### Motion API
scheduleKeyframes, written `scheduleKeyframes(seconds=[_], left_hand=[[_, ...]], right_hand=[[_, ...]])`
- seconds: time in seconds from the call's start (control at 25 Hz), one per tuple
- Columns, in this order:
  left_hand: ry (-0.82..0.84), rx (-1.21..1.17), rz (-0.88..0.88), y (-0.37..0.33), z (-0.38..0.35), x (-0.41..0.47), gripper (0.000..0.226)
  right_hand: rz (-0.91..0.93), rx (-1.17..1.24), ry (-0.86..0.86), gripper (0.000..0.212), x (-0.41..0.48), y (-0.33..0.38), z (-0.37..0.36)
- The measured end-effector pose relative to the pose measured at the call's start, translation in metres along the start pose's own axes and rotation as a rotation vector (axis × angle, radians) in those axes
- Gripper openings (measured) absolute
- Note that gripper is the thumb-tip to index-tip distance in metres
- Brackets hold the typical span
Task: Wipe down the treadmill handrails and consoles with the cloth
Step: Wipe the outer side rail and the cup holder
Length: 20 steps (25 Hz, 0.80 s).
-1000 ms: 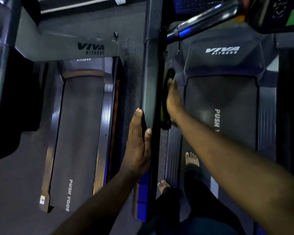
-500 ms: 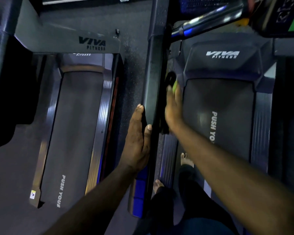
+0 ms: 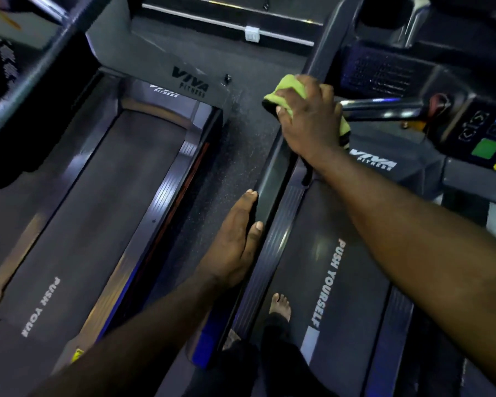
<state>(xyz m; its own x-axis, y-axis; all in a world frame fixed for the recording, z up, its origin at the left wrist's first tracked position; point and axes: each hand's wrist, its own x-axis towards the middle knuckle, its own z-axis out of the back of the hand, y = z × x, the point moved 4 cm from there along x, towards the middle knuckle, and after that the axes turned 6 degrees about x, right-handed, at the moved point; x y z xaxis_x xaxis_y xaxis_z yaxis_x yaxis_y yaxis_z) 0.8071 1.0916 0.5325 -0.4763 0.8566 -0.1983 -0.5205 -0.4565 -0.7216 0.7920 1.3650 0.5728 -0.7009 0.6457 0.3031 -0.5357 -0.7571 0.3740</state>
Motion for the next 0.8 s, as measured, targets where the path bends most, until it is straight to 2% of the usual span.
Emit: scheduleKeyframes(seconds=[0.16, 0.24, 0.28, 0.36, 0.44, 0.56, 0.64, 0.68, 0.72, 0.8], left_hand=[[-0.045, -0.029, 0.044, 0.003, 0.002, -0.003, 0.063], [-0.081, -0.001, 0.05, 0.002, 0.004, -0.004, 0.058], [-0.092, 0.006, 0.059, 0.002, 0.006, -0.007, 0.057], [-0.113, -0.039, 0.101, 0.007, 0.008, -0.025, 0.062], [-0.098, -0.056, 0.134, 0.019, 0.005, -0.049, 0.066], [-0.083, -0.1, 0.193, 0.039, -0.001, -0.101, 0.062], [-0.1, -0.133, 0.275, 0.045, 0.005, -0.127, 0.05], [-0.093, -0.154, 0.305, 0.045, 0.007, -0.136, 0.052], [-0.072, -0.175, 0.33, 0.044, 0.01, -0.142, 0.056], [-0.003, -0.202, 0.358, 0.045, 0.011, -0.143, 0.067]], right_hand=[[0.226, -0.046, 0.183, 0.037, -0.105, 0.035, 0.006], [0.39, -0.101, 0.244, 0.038, -0.099, 0.032, 0.012], [0.412, -0.182, 0.274, 0.039, -0.074, 0.032, 0.013], [0.307, -0.331, 0.336, 0.039, -0.024, 0.035, 0.011], [0.221, -0.42, 0.379, 0.041, -0.011, 0.049, 0.011], [0.424, -0.541, 0.473, 0.051, -0.093, 0.116, -0.003], [0.563, -0.463, 0.621, 0.049, -0.152, 0.154, -0.001], [0.652, -0.435, 0.718, 0.049, -0.172, 0.164, 0.002], [0.751, -0.432, 0.82, 0.052, -0.176, 0.169, 0.001], [0.877, -0.569, 0.901, 0.056, -0.135, 0.158, -0.01]])
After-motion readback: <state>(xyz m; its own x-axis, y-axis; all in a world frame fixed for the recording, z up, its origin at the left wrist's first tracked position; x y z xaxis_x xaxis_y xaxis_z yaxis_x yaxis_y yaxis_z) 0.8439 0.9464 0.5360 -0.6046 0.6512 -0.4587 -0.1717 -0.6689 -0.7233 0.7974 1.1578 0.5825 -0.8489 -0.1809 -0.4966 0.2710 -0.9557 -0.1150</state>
